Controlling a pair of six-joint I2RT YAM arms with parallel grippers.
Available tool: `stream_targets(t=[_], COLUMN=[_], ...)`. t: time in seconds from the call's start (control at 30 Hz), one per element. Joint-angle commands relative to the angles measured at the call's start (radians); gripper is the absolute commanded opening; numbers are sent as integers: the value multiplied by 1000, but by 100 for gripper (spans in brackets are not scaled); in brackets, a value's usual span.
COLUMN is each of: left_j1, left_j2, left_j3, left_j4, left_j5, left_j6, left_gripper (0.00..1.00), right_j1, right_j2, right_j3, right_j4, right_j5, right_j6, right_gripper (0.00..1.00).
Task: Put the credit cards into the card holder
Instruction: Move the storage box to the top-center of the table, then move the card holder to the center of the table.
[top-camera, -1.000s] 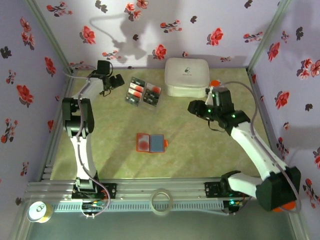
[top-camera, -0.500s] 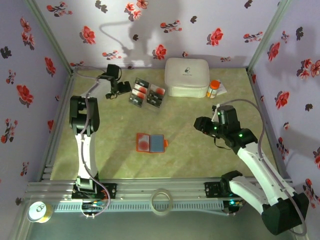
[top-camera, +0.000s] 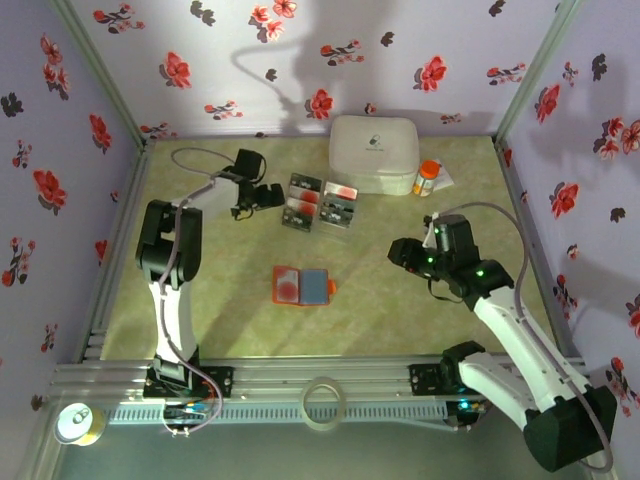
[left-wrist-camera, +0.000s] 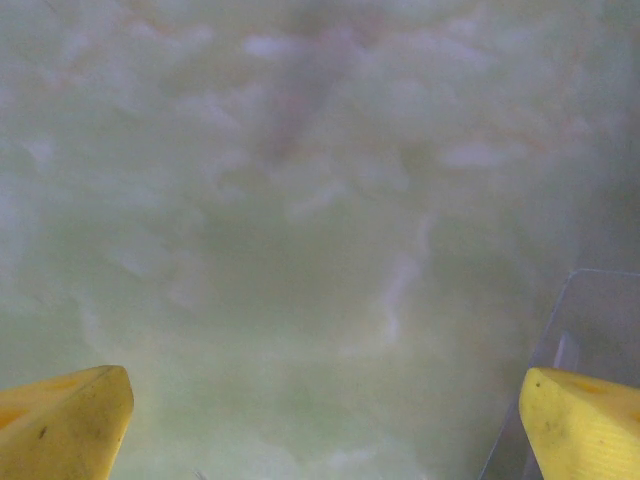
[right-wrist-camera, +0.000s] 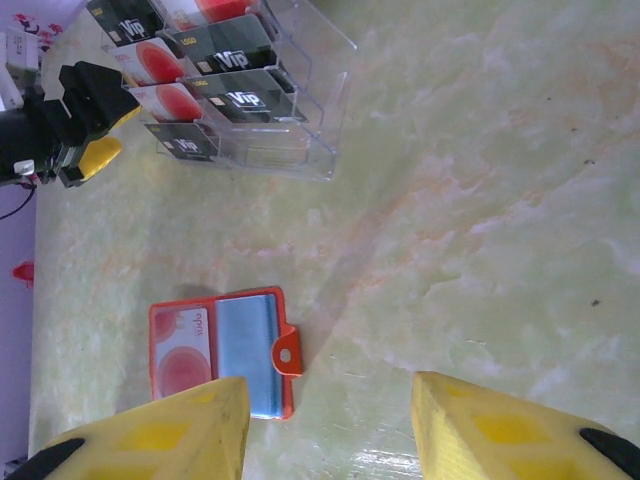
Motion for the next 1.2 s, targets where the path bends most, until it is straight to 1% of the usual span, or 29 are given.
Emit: stream_targets(t=[0.0, 0.13, 0.23, 0.37, 0.5, 0.67, 0.77, 0.9, 1.07, 1.17], left_j1=[-43, -51, -35, -3, 1, -3, -21, -69, -103, -106], left_j2=[-55, -111, -201, -337, -470, -637, -743, -875, -999, -1035], left_j3=[-46, -83, -133, -222, -323, -476, -575, -720, -868, -905], left_j4=[26, 30, 23, 15, 7, 29, 45, 74, 103, 101], left_j5=[15, 14, -6, -10, 11, 55, 76, 80, 77, 76], left_j6=[-25, -47, -53, -70, -80, -128, -177, -258, -345, -360], left_gripper=[100, 100, 100, 100, 100, 100, 100, 100, 100, 100], right_j1=[7, 20, 46, 98, 174, 263, 309, 363, 406, 422], right_j2=[12, 34, 48, 112, 234, 423, 525, 620, 644, 651], right_j3=[-25, -44, -60, -86, -84, -41, -3, 52, 82, 98], right_j4=[49, 83, 107, 165, 231, 296, 322, 328, 326, 320], right_j5=[-18, -32, -32, -21, 14, 62, 83, 107, 145, 159], right_j6=[11, 23, 31, 45, 51, 39, 37, 34, 44, 45], right_gripper=[47, 47, 47, 47, 48, 48, 49, 48, 49, 49])
